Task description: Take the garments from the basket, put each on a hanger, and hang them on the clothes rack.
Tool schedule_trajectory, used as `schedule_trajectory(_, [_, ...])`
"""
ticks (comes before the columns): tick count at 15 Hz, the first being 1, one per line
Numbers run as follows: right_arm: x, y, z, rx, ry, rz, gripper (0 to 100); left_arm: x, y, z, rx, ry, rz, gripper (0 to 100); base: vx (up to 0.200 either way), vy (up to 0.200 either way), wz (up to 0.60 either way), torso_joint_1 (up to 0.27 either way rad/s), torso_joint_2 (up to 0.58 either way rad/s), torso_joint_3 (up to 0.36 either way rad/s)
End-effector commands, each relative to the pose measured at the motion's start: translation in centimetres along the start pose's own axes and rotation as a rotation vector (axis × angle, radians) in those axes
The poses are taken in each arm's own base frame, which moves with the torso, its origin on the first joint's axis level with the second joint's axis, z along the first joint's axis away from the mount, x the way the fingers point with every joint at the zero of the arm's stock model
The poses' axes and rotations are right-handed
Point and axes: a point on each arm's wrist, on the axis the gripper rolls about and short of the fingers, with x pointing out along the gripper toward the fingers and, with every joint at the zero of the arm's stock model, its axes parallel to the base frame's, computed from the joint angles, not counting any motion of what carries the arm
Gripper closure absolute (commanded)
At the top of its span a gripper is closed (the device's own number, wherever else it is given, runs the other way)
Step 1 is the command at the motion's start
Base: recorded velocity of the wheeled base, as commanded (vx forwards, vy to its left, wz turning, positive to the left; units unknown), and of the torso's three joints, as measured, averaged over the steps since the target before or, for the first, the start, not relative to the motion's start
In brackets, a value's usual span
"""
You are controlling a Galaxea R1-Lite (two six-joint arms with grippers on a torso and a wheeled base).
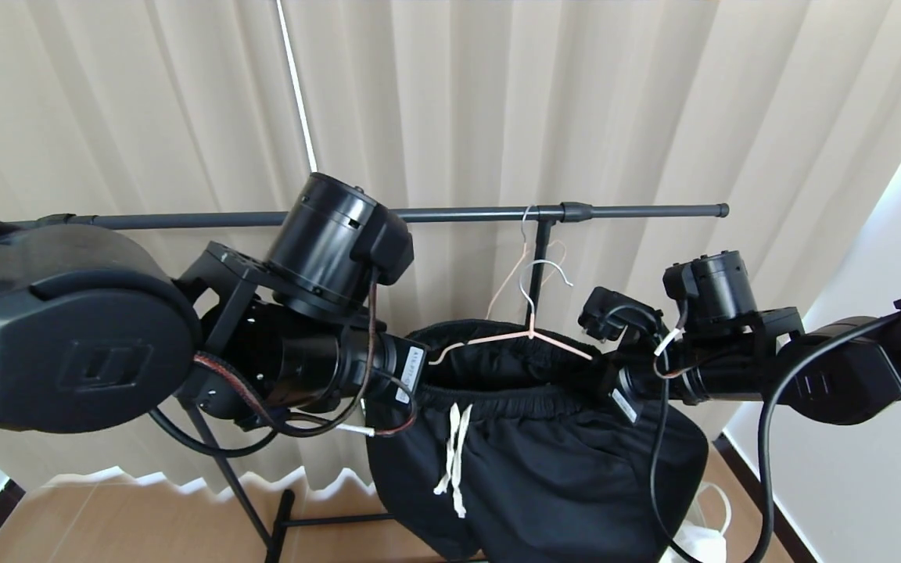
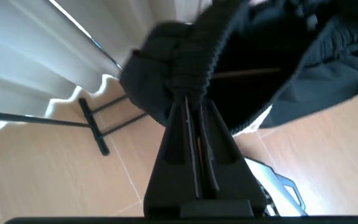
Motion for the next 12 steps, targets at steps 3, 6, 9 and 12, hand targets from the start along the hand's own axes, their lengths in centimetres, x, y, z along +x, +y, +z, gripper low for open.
schedule_trajectory(3, [0.2, 0.9, 0.6, 0.028, -0.043, 0.009, 100, 1.4, -1.9, 0.1, -0.017, 0.024, -0.048, 100, 0.0, 0.0, 0.0, 0.0, 0.0, 0.0])
schedule_trajectory(6, [0.8, 1.3, 0.9, 0.033, -0.081, 0.007, 100, 1.3, -2.5, 0.7, -0.04, 0.004, -0.065, 100, 0.0, 0.0, 0.0, 0.0, 0.0, 0.0])
schedule_trajectory(9, [0.9, 1.8, 1.4, 0.078, -0.119, 0.012, 100, 1.5, -3.8, 0.8, -0.072, 0.006, -0.089, 100, 0.0, 0.0, 0.0, 0.0, 0.0, 0.0])
schedule_trajectory(12, [1.8, 2.3, 1.8, 0.108, -0.148, 0.021, 100, 1.8, -4.9, 0.5, -0.064, 0.017, -0.105, 100, 0.0, 0.0, 0.0, 0.0, 0.0, 0.0])
